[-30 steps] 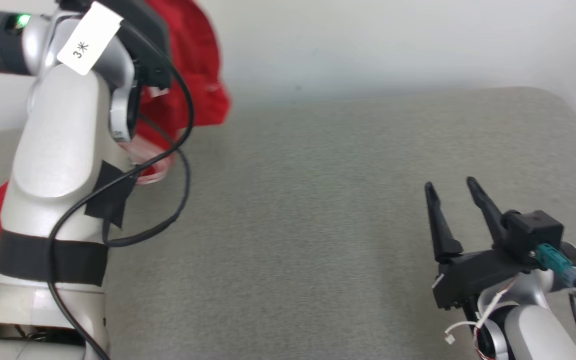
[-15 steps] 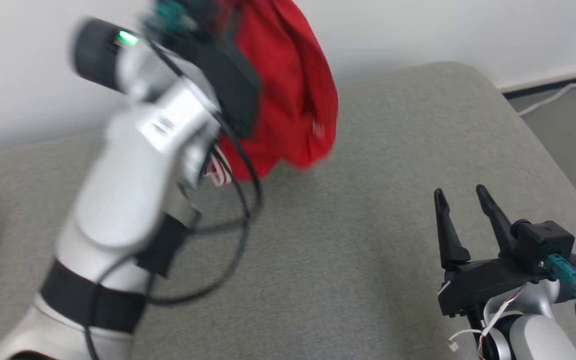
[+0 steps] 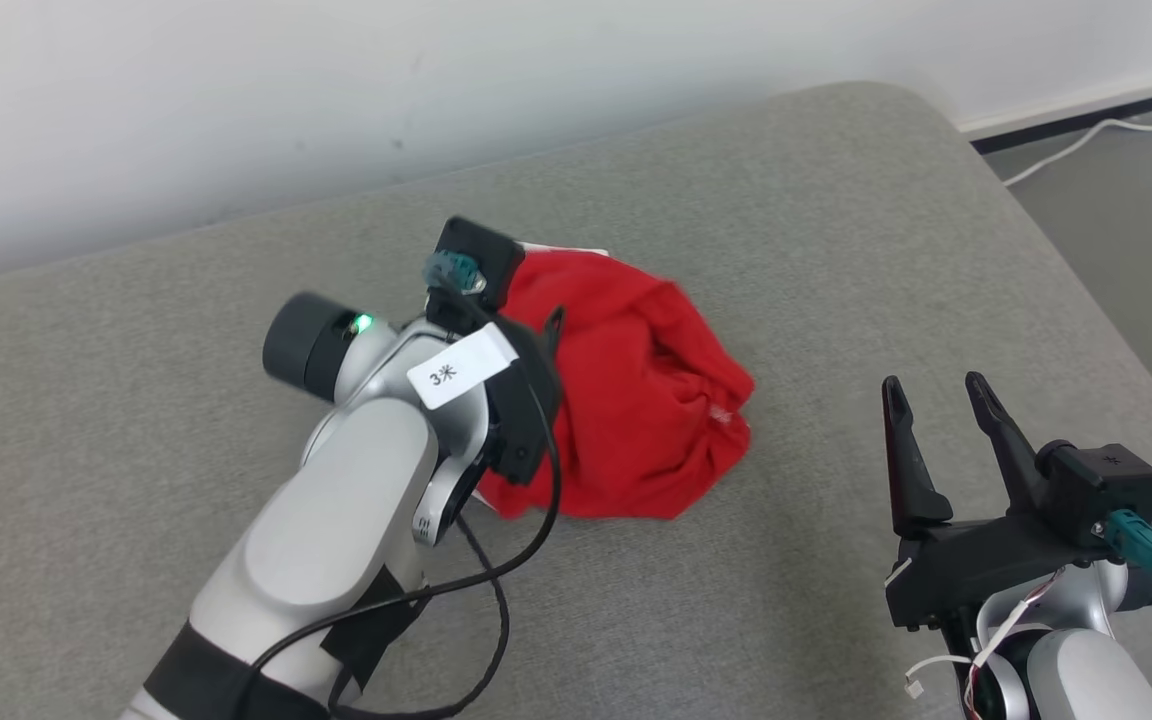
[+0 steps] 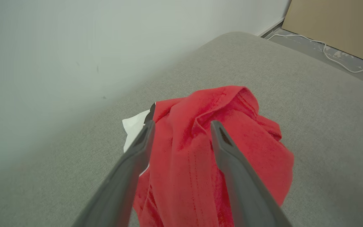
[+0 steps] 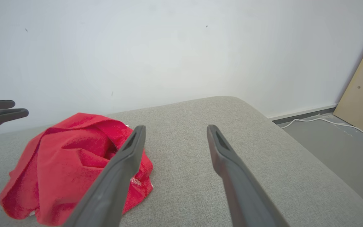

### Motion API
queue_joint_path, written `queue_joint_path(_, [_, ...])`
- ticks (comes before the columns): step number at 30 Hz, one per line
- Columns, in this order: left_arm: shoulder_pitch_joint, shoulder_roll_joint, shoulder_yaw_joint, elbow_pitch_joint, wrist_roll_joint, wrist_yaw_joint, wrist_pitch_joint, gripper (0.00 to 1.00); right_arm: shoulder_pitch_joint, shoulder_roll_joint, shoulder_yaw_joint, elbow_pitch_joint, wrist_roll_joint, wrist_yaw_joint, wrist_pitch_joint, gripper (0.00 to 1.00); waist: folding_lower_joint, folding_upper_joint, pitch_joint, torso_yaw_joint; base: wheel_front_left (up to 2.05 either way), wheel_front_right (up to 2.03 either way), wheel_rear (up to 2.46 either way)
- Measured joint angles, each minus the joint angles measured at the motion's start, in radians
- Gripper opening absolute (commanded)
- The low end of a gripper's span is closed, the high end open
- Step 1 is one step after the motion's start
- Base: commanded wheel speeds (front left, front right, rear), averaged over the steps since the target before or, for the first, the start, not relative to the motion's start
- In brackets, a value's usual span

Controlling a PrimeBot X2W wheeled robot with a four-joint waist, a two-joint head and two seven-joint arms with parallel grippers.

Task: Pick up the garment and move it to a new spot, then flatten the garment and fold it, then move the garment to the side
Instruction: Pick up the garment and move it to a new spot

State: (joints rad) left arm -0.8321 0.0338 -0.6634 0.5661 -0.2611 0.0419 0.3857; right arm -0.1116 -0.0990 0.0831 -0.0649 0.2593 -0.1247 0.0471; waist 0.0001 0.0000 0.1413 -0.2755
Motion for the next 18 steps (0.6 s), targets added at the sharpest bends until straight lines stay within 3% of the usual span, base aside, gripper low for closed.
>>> queue_joint_path(18, [0.093,0.016,0.034,0.032,-0.066,-0.015,0.027,1.0,0.023,0.0,-0.004,0.026,0.005,0.0,-0.003,1.0,-0.0001,0.0,-0.051,0.112,0.0,0.0,0.0])
